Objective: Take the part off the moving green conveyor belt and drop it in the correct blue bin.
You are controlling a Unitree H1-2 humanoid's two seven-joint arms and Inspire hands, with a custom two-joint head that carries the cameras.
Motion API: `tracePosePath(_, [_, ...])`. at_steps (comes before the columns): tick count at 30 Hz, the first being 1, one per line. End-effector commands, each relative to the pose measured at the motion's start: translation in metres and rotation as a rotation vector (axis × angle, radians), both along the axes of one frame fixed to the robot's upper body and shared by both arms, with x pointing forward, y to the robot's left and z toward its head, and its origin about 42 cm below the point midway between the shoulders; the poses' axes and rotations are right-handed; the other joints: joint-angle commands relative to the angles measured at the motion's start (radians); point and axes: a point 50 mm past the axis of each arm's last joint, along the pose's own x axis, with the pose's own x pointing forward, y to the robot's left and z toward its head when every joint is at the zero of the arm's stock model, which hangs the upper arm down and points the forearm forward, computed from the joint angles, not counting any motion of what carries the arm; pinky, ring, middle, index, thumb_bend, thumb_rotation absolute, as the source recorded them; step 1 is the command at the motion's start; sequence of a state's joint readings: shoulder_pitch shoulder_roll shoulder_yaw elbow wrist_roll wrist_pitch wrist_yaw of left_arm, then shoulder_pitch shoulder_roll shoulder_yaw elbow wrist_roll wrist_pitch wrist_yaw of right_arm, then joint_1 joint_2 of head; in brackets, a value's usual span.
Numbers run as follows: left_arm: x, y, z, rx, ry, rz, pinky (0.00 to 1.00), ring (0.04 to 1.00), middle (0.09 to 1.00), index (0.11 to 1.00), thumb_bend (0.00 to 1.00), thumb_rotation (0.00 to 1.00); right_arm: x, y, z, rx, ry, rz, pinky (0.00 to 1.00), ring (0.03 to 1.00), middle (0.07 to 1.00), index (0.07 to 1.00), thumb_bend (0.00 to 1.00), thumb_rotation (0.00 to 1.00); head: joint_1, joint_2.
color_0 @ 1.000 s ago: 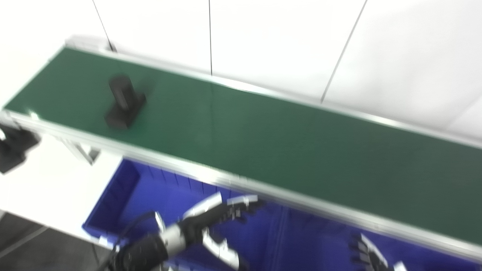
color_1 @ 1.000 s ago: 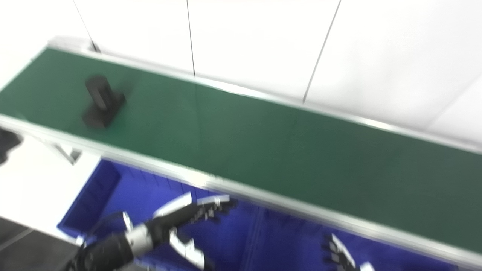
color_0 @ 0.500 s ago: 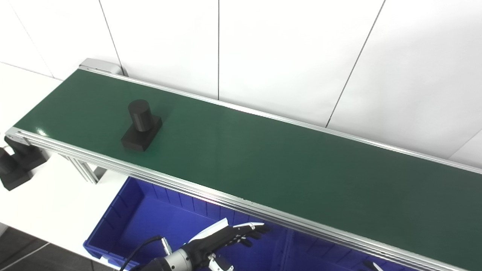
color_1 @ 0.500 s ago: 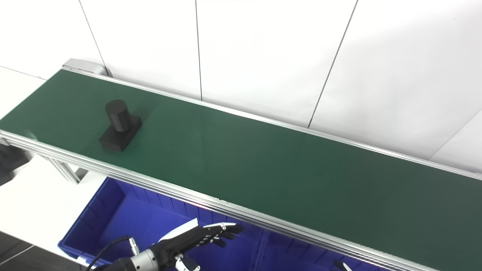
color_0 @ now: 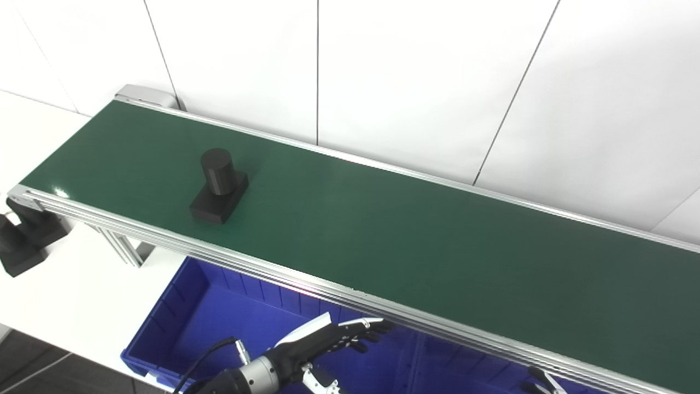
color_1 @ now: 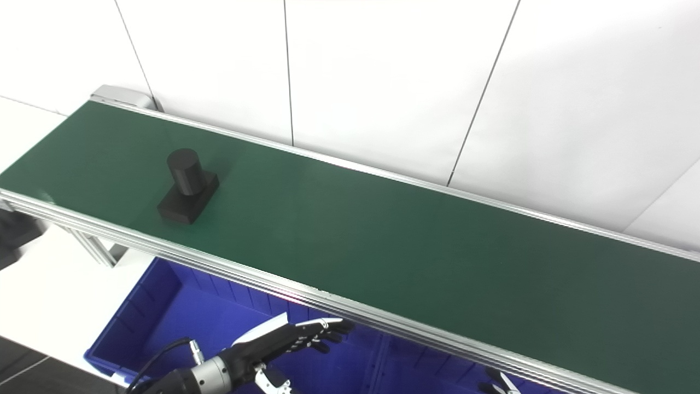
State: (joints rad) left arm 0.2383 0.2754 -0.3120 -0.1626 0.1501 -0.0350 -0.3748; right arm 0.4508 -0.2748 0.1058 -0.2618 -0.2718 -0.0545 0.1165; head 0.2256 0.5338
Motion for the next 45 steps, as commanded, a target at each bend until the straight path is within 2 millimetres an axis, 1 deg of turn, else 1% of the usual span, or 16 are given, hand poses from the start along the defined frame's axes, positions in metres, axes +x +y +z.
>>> tracePosePath(1, [0.009, 0.003, 0.014, -0.031, -0.088, -0.025, 0.81, 0.882, 0.923, 0.917, 0.95, 0.27, 0.008, 0.001, 0.006, 0.015, -0.111, 0.038, 0.66, 0.732, 0.822, 0.903, 0.81, 0.25, -0.004, 0.001])
tracePosePath(5, [0.007, 0.006, 0.018, -0.053, -0.098, -0.004, 0.84, 0.894, 0.916, 0.912, 0.95, 0.25, 0.014, 0.002, 0.008, 0.027, -0.153, 0.065, 0.64, 0.730, 0.825, 0.907, 0.81, 0.27, -0.032, 0.008])
tracePosePath(7, [0.005, 0.008, 0.019, -0.076, -0.090, 0.008, 0.83, 0.885, 0.911, 0.907, 0.96, 0.24, 0.015, 0.001, 0.011, 0.036, -0.168, 0.067, 0.64, 0.733, 0.824, 0.905, 0.82, 0.28, -0.034, 0.007])
tracePosePath(12, [0.000, 0.015, 0.014, -0.130, -0.075, -0.015, 0.84, 0.901, 0.925, 0.905, 0.94, 0.27, 0.014, 0.000, 0.024, 0.137, -0.229, 0.066, 0.64, 0.740, 0.819, 0.901, 0.83, 0.27, -0.064, 0.023])
tracePosePath(18, [-0.007, 0.016, 0.005, -0.202, -0.095, -0.015, 0.83, 0.875, 0.883, 0.868, 0.94, 0.21, 0.010, 0.003, 0.045, 0.231, -0.303, 0.073, 0.63, 0.736, 0.812, 0.910, 0.81, 0.30, -0.101, 0.041])
tracePosePath(20, [-0.010, 0.013, 0.003, -0.228, -0.107, -0.013, 0.81, 0.854, 0.865, 0.856, 0.94, 0.19, 0.011, 0.004, 0.054, 0.252, -0.323, 0.075, 0.64, 0.744, 0.815, 0.913, 0.82, 0.31, -0.102, 0.042])
tracePosePath(22, [-0.012, 0.010, 0.001, -0.253, -0.123, -0.006, 0.75, 0.820, 0.835, 0.827, 0.96, 0.20, 0.012, 0.004, 0.063, 0.270, -0.349, 0.079, 0.63, 0.738, 0.807, 0.911, 0.84, 0.31, -0.101, 0.047])
tracePosePath(27, [-0.025, 0.006, -0.009, -0.294, -0.137, 0.040, 0.71, 0.824, 0.853, 0.830, 0.98, 0.21, 0.022, 0.000, 0.082, 0.302, -0.403, 0.092, 0.63, 0.731, 0.805, 0.918, 0.84, 0.30, -0.108, 0.052])
tracePosePath(29, [-0.029, 0.004, -0.015, -0.293, -0.157, 0.071, 0.66, 0.791, 0.848, 0.836, 0.98, 0.22, 0.031, -0.001, 0.089, 0.327, -0.416, 0.099, 0.66, 0.737, 0.809, 0.923, 0.84, 0.30, -0.113, 0.053])
tracePosePath(33, [-0.032, -0.007, -0.019, -0.269, -0.179, 0.100, 0.71, 0.822, 0.870, 0.860, 0.98, 0.23, 0.051, 0.002, 0.101, 0.323, -0.440, 0.117, 0.71, 0.759, 0.820, 0.930, 0.82, 0.34, -0.113, 0.052])
tracePosePath(36, [-0.029, -0.016, -0.020, -0.251, -0.193, 0.100, 0.73, 0.829, 0.873, 0.868, 0.98, 0.23, 0.068, 0.009, 0.110, 0.293, -0.467, 0.125, 0.71, 0.764, 0.820, 0.925, 0.82, 0.37, -0.114, 0.047])
tracePosePath(38, [-0.028, -0.018, -0.021, -0.238, -0.198, 0.103, 0.71, 0.818, 0.876, 0.875, 0.98, 0.24, 0.081, 0.016, 0.114, 0.278, -0.480, 0.136, 0.69, 0.765, 0.821, 0.921, 0.82, 0.38, -0.117, 0.044])
tracePosePath(42, [-0.027, -0.018, -0.023, -0.226, -0.204, 0.127, 0.75, 0.859, 0.917, 0.906, 0.97, 0.26, 0.102, 0.026, 0.120, 0.240, -0.497, 0.161, 0.68, 0.767, 0.825, 0.918, 0.80, 0.38, -0.133, 0.047])
tracePosePath(43, [-0.028, -0.018, -0.022, -0.239, -0.204, 0.140, 0.77, 0.875, 0.928, 0.912, 0.98, 0.26, 0.108, 0.028, 0.122, 0.238, -0.494, 0.165, 0.67, 0.764, 0.821, 0.914, 0.80, 0.38, -0.138, 0.050])
tracePosePath(44, [-0.029, -0.020, -0.021, -0.253, -0.202, 0.151, 0.82, 0.921, 0.951, 0.928, 0.99, 0.26, 0.114, 0.029, 0.123, 0.235, -0.487, 0.168, 0.68, 0.754, 0.813, 0.904, 0.82, 0.36, -0.141, 0.051])
tracePosePath(45, [-0.030, -0.022, -0.020, -0.264, -0.205, 0.157, 0.83, 0.926, 0.953, 0.931, 0.99, 0.26, 0.119, 0.030, 0.125, 0.229, -0.480, 0.171, 0.68, 0.754, 0.814, 0.903, 0.82, 0.36, -0.146, 0.054])
